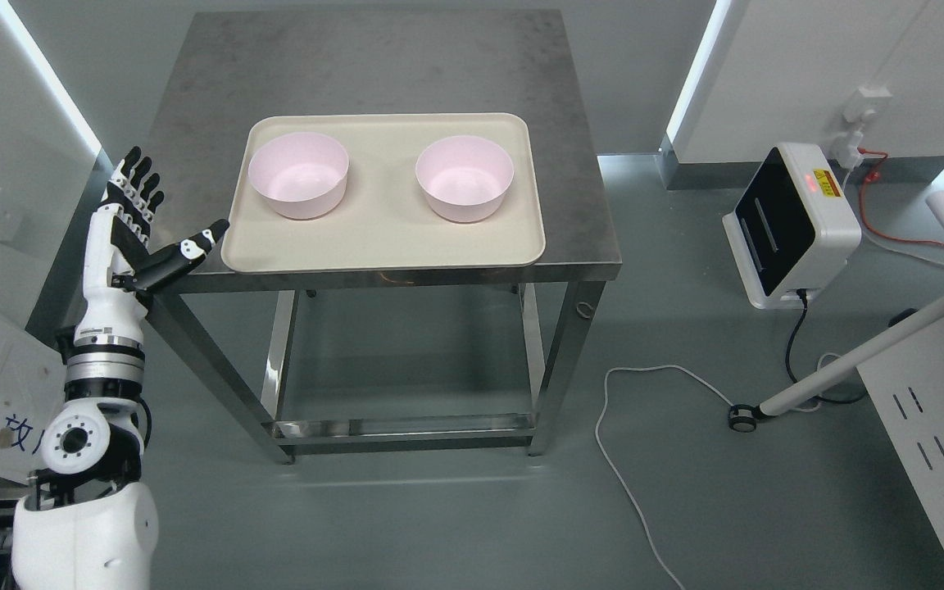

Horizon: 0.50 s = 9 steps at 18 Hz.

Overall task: Stack pink IKEA bowls on left shelf middle
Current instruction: 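Reach the left hand toward the pink bowl farther from the other bowl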

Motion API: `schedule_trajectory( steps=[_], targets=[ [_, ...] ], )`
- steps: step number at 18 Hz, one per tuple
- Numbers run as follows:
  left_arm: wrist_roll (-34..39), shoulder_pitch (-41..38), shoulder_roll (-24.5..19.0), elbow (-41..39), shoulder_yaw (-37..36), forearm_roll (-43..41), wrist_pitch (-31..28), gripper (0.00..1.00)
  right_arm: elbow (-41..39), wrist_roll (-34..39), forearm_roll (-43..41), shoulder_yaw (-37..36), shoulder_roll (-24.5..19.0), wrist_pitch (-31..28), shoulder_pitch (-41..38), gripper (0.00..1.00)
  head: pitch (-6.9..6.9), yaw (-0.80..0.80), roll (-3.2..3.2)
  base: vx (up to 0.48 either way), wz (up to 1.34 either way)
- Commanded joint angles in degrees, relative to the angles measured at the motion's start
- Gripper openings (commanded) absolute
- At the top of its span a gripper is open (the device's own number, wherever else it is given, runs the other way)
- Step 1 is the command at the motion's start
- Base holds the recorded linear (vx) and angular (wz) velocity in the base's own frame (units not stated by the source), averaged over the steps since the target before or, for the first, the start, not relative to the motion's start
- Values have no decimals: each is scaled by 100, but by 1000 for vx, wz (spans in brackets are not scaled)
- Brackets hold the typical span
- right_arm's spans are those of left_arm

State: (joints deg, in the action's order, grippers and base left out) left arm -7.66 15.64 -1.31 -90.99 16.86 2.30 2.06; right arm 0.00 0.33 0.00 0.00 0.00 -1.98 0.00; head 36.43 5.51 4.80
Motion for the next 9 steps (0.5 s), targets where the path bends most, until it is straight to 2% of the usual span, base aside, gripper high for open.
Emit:
schedule_trajectory(
  steps=[1,4,6,9],
  targets=[
    [1,35,-79,20,-113,7,-4,100,-193,2,0,-62,100,-4,-167,100,0,0,0,0,0],
    [-8,438,-71,47,-148,-1,-13,100,-193,2,0,-70,100,-4,-167,100,0,0,0,0,0],
    [-130,903,-149,405,-454,-71,-56,100,-193,2,0,-62,100,-4,-167,100,0,0,0,0,0],
    [-341,1475,-675,984,-1147,-352,-57,100,-193,2,0,-62,100,-4,-167,100,0,0,0,0,0]
  ],
)
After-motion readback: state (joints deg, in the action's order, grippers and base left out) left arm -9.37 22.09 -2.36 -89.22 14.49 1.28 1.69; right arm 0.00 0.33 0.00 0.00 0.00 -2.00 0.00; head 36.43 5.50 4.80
